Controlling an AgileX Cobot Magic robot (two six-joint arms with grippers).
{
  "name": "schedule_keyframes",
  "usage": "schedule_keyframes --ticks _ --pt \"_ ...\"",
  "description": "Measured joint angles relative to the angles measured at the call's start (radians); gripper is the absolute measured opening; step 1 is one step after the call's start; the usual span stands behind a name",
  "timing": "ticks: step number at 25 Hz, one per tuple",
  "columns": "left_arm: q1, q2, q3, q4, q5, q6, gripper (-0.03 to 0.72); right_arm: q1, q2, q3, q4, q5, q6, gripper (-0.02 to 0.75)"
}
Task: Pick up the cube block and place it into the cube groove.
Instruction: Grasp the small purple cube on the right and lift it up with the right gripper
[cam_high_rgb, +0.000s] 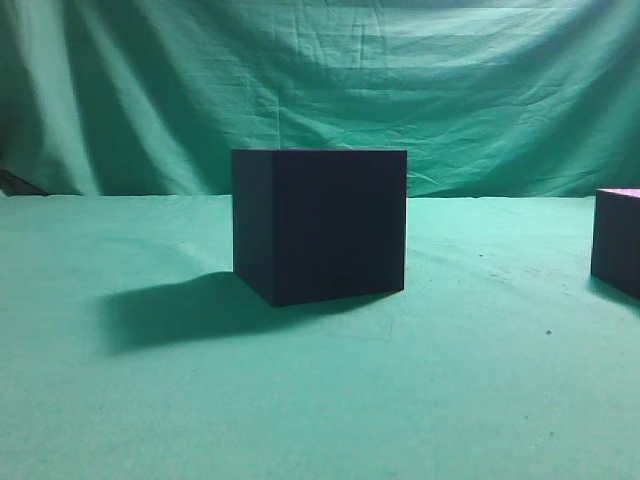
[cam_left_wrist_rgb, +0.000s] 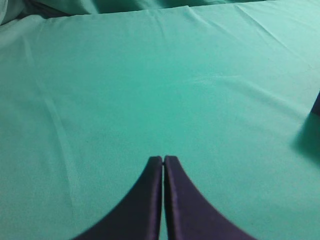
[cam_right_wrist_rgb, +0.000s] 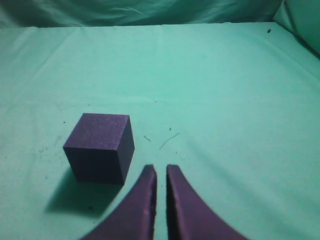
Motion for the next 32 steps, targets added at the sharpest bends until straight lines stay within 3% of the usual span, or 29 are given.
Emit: schedule_keyframes --ticks 24,27,32 --pt "0.0 0.0 0.0 0.0 0.0 0.0 0.0 0.0 0.0 0.0 -0.005 -0.015 -0.011 0.05" --pt "0.0 0.0 0.0 0.0 0.0 0.0 0.0 0.0 0.0 0.0 0.063 -0.122 0.002 0.05" --pt "0.0 0.0 0.0 0.0 0.0 0.0 0.0 0.0 0.0 0.0 0.215 -0.423 0.034 0.05"
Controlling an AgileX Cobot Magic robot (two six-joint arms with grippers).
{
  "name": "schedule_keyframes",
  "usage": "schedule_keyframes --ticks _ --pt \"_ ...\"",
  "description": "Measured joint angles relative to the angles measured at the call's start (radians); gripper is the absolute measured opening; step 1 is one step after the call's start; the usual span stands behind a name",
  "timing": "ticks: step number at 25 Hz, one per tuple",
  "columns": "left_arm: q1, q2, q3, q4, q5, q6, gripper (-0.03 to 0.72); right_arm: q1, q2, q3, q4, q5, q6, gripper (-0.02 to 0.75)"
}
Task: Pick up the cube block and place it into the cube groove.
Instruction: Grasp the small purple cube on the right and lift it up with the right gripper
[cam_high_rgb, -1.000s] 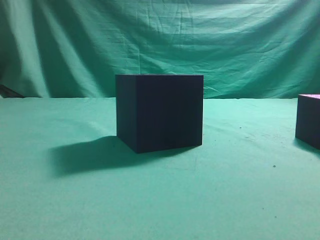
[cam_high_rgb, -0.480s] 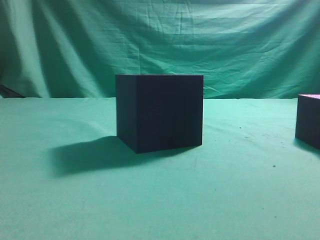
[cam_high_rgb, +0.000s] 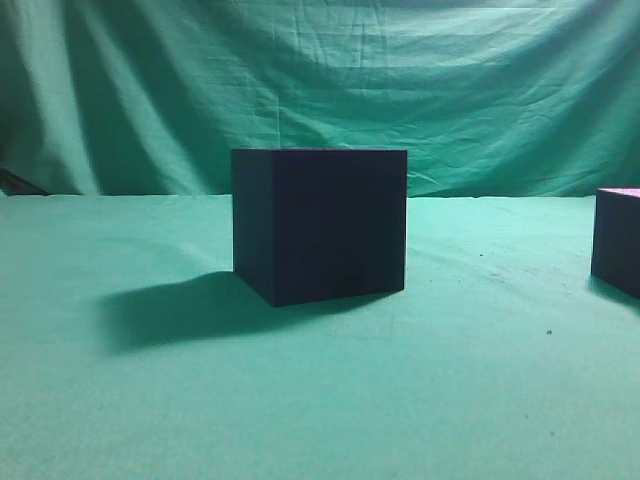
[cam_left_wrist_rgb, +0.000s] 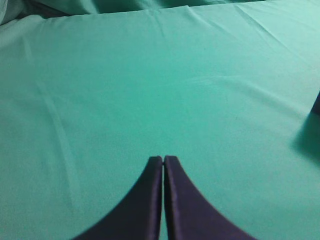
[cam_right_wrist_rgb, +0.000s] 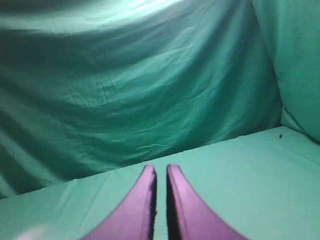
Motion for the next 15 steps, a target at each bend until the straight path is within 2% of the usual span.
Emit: schedule_keyframes --ticks 2,5,11,15 --pt "0.0 0.0 0.0 0.0 0.0 0.0 0.0 0.0 0.0 -0.014 0.006 -0.003 -0.003 0.05" --pt "0.0 0.0 0.0 0.0 0.0 0.0 0.0 0.0 0.059 -0.127 -0.01 0.133 -0.088 0.05" --pt "0.0 0.0 0.0 0.0 0.0 0.0 0.0 0.0 0.423 -0.422 -0.012 0.526 -0.131 0.05" --pt "0.0 0.0 0.0 0.0 0.0 0.0 0.0 0.0 0.625 -0.498 -0.005 0.626 -0.133 0.05"
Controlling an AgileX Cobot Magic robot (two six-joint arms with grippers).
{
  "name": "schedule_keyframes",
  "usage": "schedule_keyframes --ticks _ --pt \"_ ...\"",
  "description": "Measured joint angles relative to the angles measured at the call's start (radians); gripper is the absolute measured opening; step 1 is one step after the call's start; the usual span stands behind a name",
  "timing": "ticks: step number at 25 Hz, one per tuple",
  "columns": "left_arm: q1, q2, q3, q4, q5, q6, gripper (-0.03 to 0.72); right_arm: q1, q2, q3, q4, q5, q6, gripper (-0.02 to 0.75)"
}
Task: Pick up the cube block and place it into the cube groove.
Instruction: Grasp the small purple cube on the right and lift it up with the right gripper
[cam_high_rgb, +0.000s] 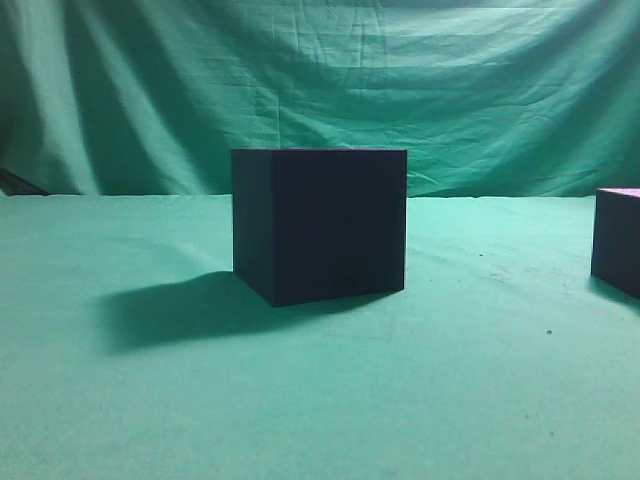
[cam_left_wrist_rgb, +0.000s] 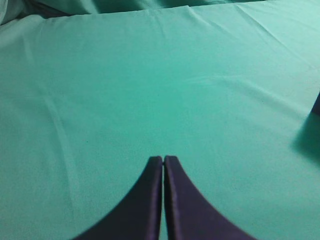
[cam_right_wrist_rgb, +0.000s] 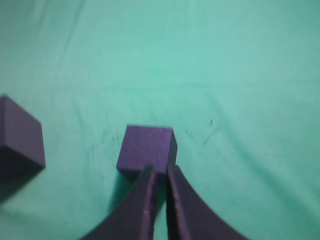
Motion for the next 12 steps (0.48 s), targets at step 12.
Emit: schedule_keyframes --ticks 12 --pt "0.0 0.0 0.0 0.0 0.0 0.0 0.0 0.306 0.607 -0.33 -0.233 0.281 0.087 0.05"
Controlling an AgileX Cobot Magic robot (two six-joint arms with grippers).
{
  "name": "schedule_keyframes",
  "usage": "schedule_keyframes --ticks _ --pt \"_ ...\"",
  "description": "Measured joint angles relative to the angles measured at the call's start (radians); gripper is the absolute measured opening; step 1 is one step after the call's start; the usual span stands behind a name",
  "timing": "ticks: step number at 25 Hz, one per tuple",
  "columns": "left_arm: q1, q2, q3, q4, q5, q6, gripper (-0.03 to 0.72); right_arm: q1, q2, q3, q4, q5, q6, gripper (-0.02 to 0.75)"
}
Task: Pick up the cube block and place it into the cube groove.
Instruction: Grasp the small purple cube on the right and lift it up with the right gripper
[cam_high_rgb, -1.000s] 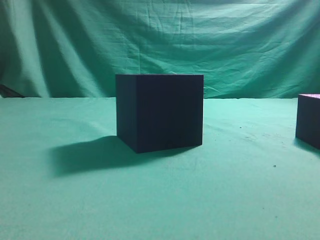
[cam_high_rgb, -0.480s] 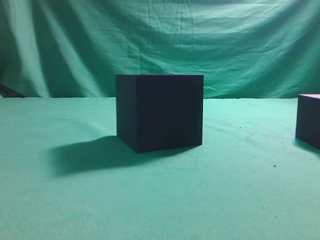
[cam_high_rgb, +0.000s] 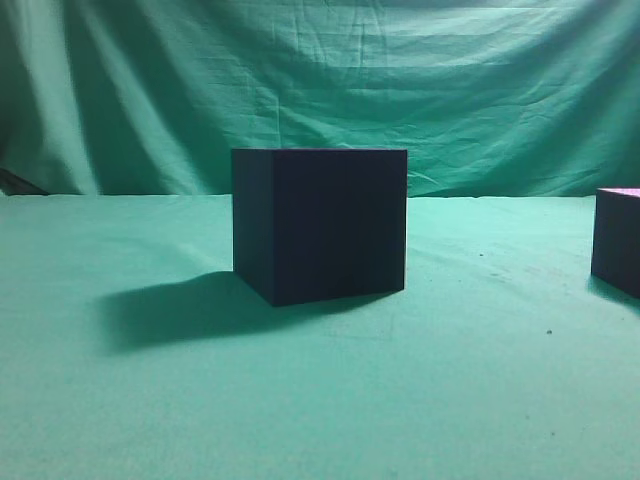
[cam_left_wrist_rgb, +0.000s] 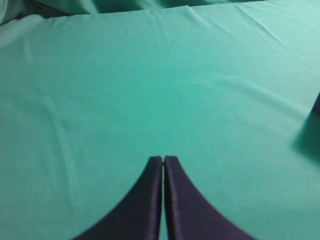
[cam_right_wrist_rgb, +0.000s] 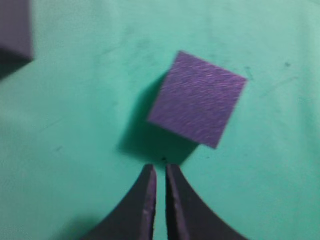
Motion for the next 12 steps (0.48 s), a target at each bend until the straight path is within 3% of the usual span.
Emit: schedule_keyframes --ticks 4,7,12 --pt "0.0 0.0 0.0 0.0 0.0 0.0 0.0 0.033 0.132 -0.081 -0.145 0.032 0.285 0.05" --pt "0.0 0.0 0.0 0.0 0.0 0.0 0.0 0.033 0.204 -0.127 -0.166 0.038 0.335 0.203" --pt "0.0 0.0 0.0 0.0 0.0 0.0 0.0 0.033 0.284 -0.159 -0.168 0.028 0.361 0.537"
